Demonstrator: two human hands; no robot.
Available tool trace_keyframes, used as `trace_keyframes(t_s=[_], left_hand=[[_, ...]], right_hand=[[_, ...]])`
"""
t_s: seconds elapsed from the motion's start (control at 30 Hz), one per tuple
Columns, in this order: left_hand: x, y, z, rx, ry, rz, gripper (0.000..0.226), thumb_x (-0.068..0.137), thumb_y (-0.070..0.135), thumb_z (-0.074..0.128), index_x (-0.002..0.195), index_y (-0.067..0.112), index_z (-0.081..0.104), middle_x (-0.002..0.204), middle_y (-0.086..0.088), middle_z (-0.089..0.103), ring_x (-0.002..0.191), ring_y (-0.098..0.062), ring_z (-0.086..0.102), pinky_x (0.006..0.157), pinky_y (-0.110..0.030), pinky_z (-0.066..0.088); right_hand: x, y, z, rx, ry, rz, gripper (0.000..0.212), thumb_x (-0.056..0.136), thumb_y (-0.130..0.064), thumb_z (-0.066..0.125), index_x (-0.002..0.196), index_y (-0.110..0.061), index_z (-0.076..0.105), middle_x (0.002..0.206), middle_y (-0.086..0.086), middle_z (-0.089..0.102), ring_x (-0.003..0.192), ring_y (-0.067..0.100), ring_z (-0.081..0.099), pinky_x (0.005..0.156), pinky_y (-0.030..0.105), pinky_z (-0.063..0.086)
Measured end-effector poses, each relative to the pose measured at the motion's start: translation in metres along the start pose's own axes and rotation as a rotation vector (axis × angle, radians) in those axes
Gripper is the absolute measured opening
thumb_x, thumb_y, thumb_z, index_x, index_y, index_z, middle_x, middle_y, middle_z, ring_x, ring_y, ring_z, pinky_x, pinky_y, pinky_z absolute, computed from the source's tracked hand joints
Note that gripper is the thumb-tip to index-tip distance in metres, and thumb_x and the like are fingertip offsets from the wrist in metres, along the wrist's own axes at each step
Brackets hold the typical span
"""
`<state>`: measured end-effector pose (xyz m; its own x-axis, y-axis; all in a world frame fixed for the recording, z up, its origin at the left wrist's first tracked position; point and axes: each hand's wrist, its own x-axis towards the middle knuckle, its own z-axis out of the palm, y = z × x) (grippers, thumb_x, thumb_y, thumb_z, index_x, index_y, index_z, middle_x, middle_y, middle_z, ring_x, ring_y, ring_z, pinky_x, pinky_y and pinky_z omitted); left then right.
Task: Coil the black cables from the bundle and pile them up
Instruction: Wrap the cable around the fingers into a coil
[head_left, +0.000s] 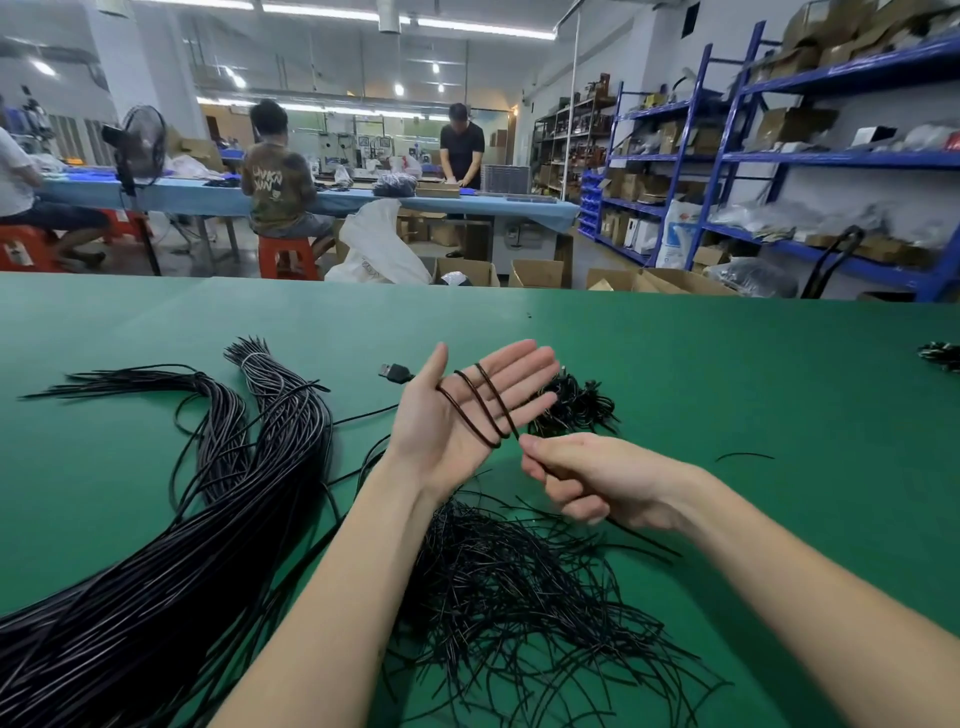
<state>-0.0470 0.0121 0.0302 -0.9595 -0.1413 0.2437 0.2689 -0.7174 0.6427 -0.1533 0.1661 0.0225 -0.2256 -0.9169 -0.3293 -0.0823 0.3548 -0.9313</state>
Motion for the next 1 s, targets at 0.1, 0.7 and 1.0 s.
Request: trace_keyframes(t_s=[0.1, 0.7, 1.0], left_hand=[[-0.004, 0.003, 0.0, 0.069, -0.1, -0.101, 0.085, 0.104, 0.057, 0.013, 0.135, -0.011, 0.051, 0.143, -0.031, 0.05, 0.133, -0.045, 0.049, 0.109, -0.057, 0.043], [0.004, -0.025, 0.013, 0.753, 0.263, -0.37, 0.063, 0.105, 0.057, 0.018, 0.101, 0.01, 0.06, 0.116, -0.015, 0.065, 0.102, -0.026, 0.062, 0.096, -0.043, 0.05], [0.006, -0.023, 0.008, 0.658, 0.318, -0.31, 0.058, 0.108, 0.049, 0.026, 0.121, 0.006, 0.063, 0.107, -0.01, 0.073, 0.088, -0.023, 0.071, 0.093, -0.046, 0.056]], right_hand=[[-0.002, -0.001, -0.01, -0.321, 0.036, 0.134, 0.054, 0.088, -0.071, 0.057, 0.058, -0.026, 0.053, 0.054, -0.01, 0.035, 0.047, 0.01, 0.026, 0.045, 0.021, 0.022], [-0.005, -0.05, -0.002, -0.411, 0.724, -0.101, 0.021, 0.09, -0.005, 0.055, 0.085, -0.016, 0.072, 0.076, 0.003, 0.077, 0.074, 0.022, 0.075, 0.081, 0.044, 0.063], [-0.012, -0.02, 0.007, -0.266, 0.73, -0.122, 0.001, 0.085, -0.019, 0.075, 0.086, -0.018, 0.076, 0.076, -0.004, 0.078, 0.078, 0.009, 0.074, 0.085, 0.035, 0.06]])
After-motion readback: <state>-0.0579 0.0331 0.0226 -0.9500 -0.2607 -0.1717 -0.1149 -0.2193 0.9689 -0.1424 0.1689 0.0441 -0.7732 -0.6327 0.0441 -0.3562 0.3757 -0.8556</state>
